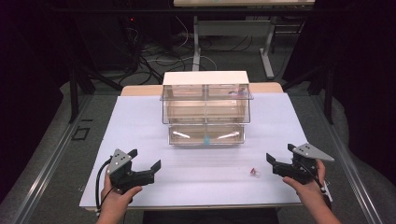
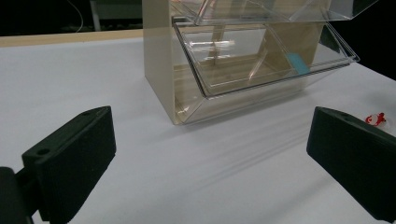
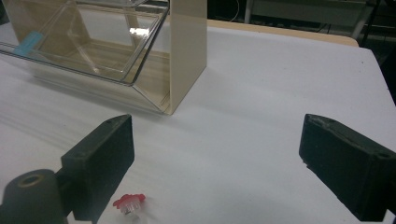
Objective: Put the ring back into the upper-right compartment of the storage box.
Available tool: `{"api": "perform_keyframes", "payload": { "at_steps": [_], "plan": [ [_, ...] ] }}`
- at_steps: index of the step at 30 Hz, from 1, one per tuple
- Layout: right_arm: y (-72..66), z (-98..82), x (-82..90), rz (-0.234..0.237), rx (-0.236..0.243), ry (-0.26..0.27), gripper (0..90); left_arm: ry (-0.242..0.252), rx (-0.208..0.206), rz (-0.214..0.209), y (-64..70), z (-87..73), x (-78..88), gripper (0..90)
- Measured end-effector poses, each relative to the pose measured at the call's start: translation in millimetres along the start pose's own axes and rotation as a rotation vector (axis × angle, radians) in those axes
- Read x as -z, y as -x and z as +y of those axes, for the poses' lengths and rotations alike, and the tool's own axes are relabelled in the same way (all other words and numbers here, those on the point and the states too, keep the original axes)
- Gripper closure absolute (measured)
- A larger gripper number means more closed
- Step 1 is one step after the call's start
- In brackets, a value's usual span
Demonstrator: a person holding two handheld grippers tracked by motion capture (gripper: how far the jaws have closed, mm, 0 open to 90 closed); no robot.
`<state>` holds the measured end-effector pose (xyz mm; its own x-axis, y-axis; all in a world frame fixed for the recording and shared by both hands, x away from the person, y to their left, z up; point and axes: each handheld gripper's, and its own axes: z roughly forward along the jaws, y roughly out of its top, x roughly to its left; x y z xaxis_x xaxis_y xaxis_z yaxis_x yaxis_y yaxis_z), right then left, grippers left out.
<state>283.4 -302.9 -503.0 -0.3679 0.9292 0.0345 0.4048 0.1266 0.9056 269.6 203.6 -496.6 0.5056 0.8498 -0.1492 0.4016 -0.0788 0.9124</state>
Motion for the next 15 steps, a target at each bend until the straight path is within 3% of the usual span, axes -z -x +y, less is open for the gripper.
{"api": "perform_keyframes", "payload": {
  "at_steps": [5, 6, 8, 10, 15],
  "plan": [
    [-2.9, -0.4, -1.4, 0.016, -0.009, 0.008, 14.8, -0.003, 0.005, -0.005, 0.3, 0.3, -2.2, 1.8],
    [-2.6, -0.4, -2.2, 0.018, 0.011, 0.016, 14.8, -0.005, 0.004, -0.005, 0.3, 0.5, -2.3, 1.8],
    [-5.3, 0.0, -2.5, 0.034, 0.010, -0.012, 14.8, -0.010, -0.004, -0.003, -0.4, 0.8, -2.5, 1.8],
    [-7.9, 1.1, -4.1, 0.047, 0.028, -0.025, 14.9, -0.010, -0.005, -0.003, -0.4, 0.9, -2.5, 2.0],
    [-13.9, 5.9, -6.3, 0.062, 0.125, -0.048, 17.3, -0.006, 0.004, -0.005, 0.1, 0.5, -2.4, 2.2]
  ]
}}
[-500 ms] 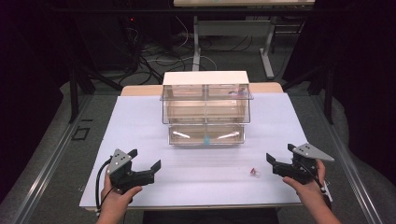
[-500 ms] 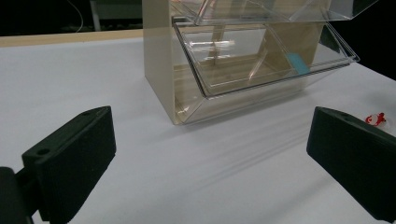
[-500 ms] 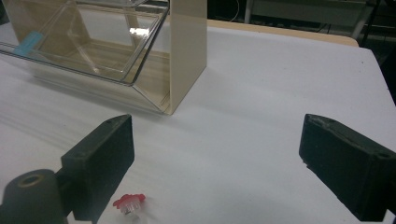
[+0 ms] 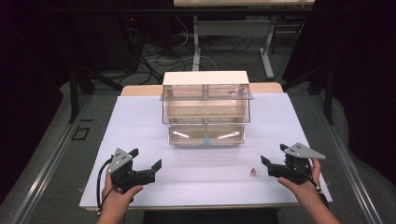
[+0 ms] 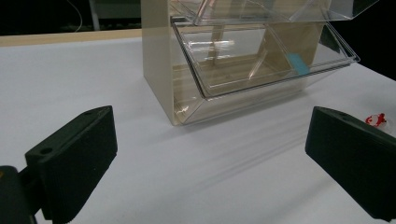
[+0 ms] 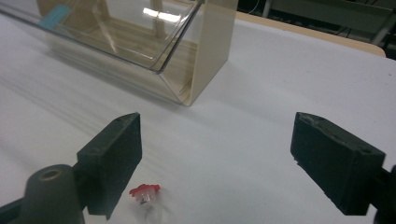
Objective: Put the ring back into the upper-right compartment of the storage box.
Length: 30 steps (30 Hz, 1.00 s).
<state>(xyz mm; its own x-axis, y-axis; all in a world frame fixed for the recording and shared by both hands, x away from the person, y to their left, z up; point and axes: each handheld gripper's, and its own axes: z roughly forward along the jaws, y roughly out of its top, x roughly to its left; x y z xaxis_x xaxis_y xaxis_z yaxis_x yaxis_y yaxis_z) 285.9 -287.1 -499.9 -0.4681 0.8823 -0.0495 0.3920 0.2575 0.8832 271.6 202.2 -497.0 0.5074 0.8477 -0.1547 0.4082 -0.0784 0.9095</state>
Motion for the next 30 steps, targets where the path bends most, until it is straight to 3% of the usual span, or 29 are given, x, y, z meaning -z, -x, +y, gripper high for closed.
{"api": "perform_keyframes", "payload": {
  "at_steps": [1, 2, 9, 13, 17, 23, 30],
  "plan": [
    [-3.2, 0.9, -0.4, 0.004, -0.011, -0.013, 17.4, 0.000, 0.001, 0.001, 0.0, 0.0, -0.1, 2.2],
    [-2.2, 2.0, -1.8, 0.006, 0.019, -0.015, 17.7, -0.001, 0.004, 0.002, 0.3, -0.1, -0.3, 2.2],
    [-5.8, 5.9, -6.7, 0.062, 0.077, -0.103, 24.4, 0.001, 0.008, 0.001, 1.7, -0.1, -1.8, 2.5],
    [-4.9, 8.2, -8.8, 0.082, 0.107, -0.112, 29.0, -0.007, -0.003, 0.004, 1.8, 0.1, -1.5, 2.6],
    [-7.5, 7.8, -12.6, 0.116, 0.109, -0.130, 33.4, -0.003, -0.001, 0.003, 2.0, 0.1, -2.3, 2.7],
    [-11.5, 8.4, -17.3, 0.160, 0.107, -0.207, 36.5, -0.003, -0.001, 0.007, 2.2, -0.1, -2.7, 3.0],
    [-14.3, 10.4, -24.9, 0.172, 0.119, -0.257, 36.6, -0.003, -0.001, 0.016, 1.7, -0.6, -1.6, 3.0]
  ]
}}
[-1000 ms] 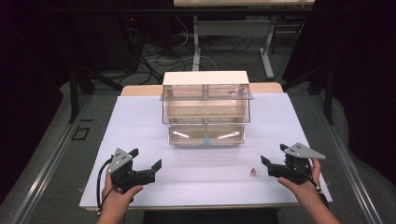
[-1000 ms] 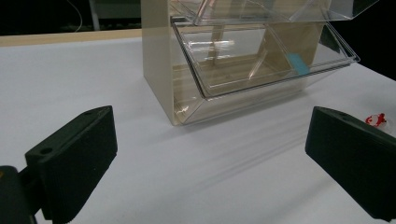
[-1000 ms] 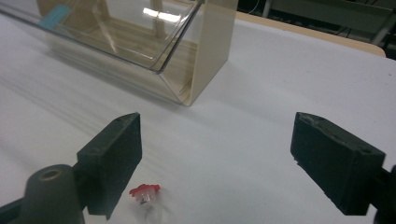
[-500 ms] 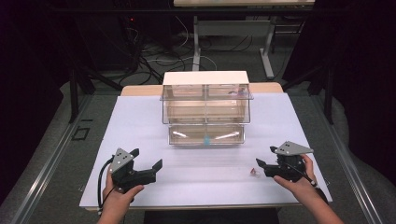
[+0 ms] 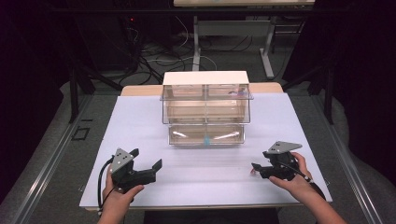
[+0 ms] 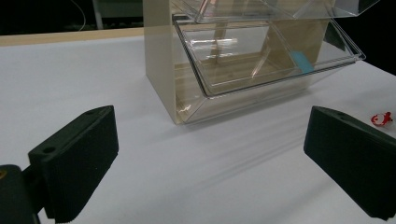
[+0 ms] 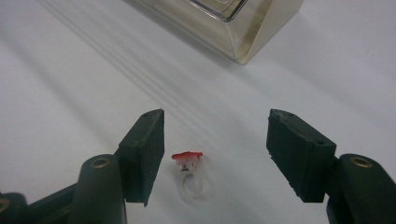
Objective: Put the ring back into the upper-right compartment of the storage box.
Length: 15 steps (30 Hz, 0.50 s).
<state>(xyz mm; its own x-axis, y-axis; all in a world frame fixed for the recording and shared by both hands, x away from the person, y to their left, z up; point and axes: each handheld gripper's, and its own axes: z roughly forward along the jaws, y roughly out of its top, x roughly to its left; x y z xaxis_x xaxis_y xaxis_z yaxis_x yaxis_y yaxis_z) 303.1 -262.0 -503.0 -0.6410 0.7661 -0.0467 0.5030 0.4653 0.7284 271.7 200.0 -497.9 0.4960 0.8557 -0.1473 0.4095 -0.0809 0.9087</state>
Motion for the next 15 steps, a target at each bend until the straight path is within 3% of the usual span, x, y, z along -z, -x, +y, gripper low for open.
{"api": "perform_keyframes", "payload": {
  "at_steps": [9, 15],
  "plan": [
    [-4.7, -2.3, -8.8, 0.011, 0.016, -0.016, 36.8, 0.000, 0.009, 0.003, -0.2, -0.9, 1.0, 3.1],
    [-7.0, -4.7, -11.4, 0.006, 0.036, -0.070, 39.0, -0.006, 0.001, 0.006, -0.9, -1.0, 1.5, 3.2]
  ]
}}
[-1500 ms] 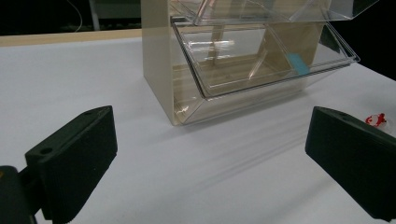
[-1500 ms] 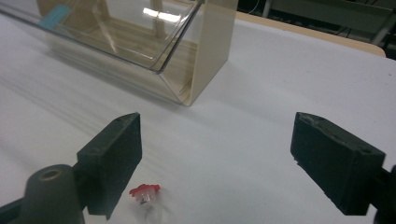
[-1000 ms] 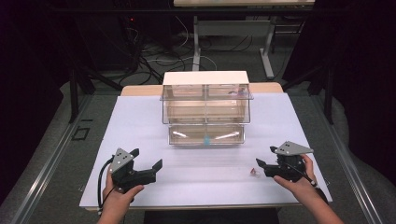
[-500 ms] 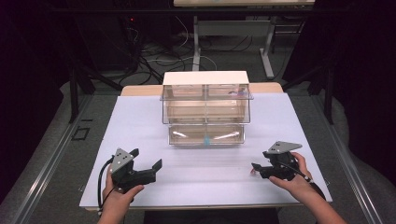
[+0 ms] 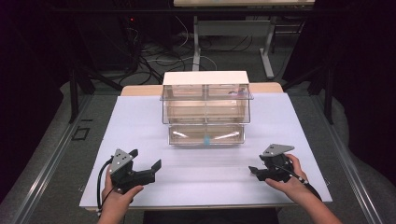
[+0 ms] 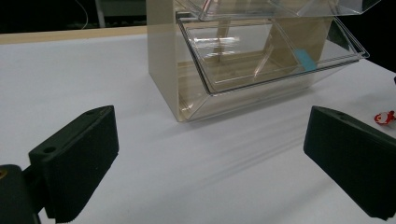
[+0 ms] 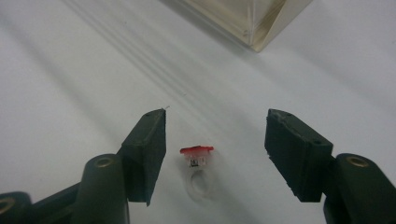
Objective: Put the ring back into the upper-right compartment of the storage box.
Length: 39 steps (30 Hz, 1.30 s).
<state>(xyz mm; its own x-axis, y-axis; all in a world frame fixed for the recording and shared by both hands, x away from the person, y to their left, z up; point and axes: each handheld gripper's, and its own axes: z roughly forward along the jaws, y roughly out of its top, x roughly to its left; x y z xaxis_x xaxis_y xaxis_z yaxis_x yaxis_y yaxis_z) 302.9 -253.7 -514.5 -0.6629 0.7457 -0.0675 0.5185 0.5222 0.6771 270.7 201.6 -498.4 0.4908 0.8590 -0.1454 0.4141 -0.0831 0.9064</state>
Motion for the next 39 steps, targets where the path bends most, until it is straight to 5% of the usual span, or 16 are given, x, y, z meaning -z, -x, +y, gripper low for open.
{"api": "perform_keyframes", "payload": {
  "at_steps": [25, 39],
  "plan": [
    [-5.7, -10.0, -21.5, 0.031, 0.038, -0.072, 50.0, -0.012, 0.000, 0.003, -1.2, -0.3, -1.2, 3.7],
    [-3.4, -13.8, -28.4, 0.044, -0.004, -0.108, 58.1, -0.019, 0.008, -0.002, -2.0, -0.6, -1.9, 4.0]
  ]
}}
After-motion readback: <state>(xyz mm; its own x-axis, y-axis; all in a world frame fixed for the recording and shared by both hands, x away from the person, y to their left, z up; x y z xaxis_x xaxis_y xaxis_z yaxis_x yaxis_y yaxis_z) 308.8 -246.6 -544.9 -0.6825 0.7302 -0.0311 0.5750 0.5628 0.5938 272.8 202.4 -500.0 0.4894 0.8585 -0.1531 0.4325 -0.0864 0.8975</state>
